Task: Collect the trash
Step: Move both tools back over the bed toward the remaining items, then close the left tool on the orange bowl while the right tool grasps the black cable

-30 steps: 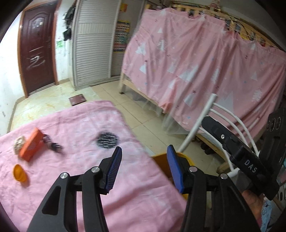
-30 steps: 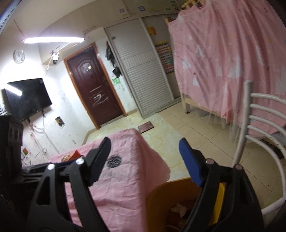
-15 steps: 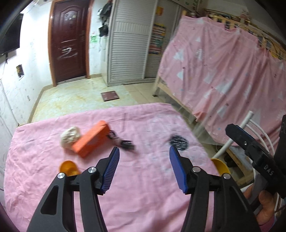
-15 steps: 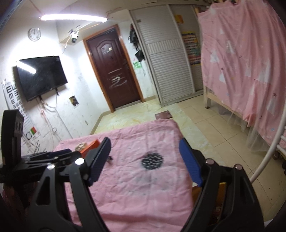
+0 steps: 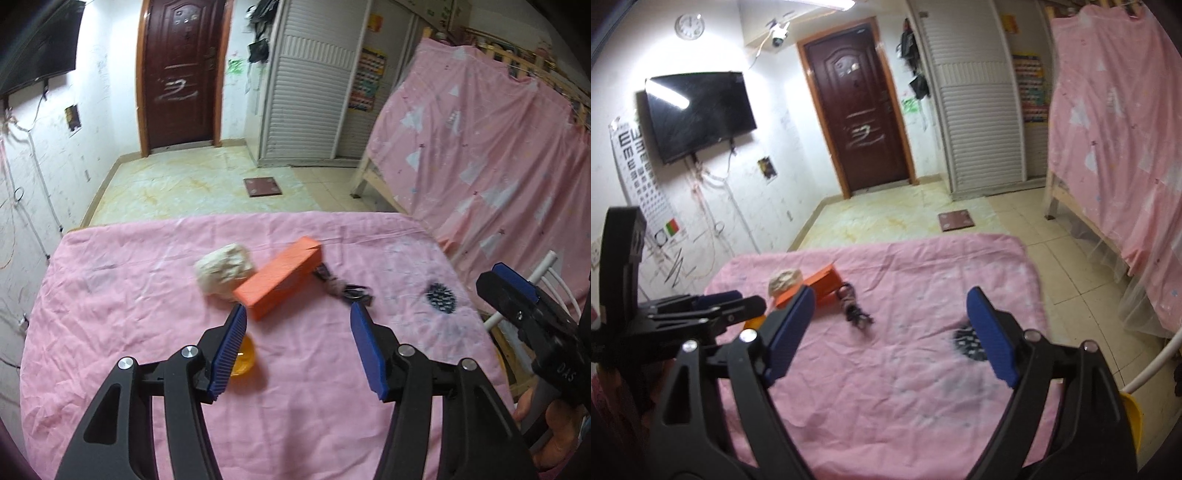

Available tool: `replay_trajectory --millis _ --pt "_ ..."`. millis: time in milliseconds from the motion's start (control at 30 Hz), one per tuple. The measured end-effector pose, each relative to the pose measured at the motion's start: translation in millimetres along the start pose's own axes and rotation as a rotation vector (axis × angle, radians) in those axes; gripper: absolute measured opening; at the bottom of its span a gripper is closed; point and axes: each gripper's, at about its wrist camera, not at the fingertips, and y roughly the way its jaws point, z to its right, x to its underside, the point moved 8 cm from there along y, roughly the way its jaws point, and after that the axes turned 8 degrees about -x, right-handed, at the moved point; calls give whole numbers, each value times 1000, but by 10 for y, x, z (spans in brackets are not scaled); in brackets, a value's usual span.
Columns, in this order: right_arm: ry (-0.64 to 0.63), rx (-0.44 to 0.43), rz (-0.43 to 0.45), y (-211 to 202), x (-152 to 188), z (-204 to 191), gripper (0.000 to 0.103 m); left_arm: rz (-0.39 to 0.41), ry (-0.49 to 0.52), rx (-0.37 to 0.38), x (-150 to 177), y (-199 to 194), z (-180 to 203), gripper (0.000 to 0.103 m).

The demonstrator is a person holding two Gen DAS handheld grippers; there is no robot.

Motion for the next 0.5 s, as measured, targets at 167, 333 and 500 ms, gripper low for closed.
replay_trajectory --millis 167,333,500 --pt "-28 -32 -82 344 77 -117 81 -39 -17 -40 60 155 -208 52" --pt "-64 -36 -150 607 136 -186 81 -74 -21 -60 122 273 -328 52" --pt "-98 -35 -206 806 173 -227 81 -109 -21 -82 165 398 -407 52"
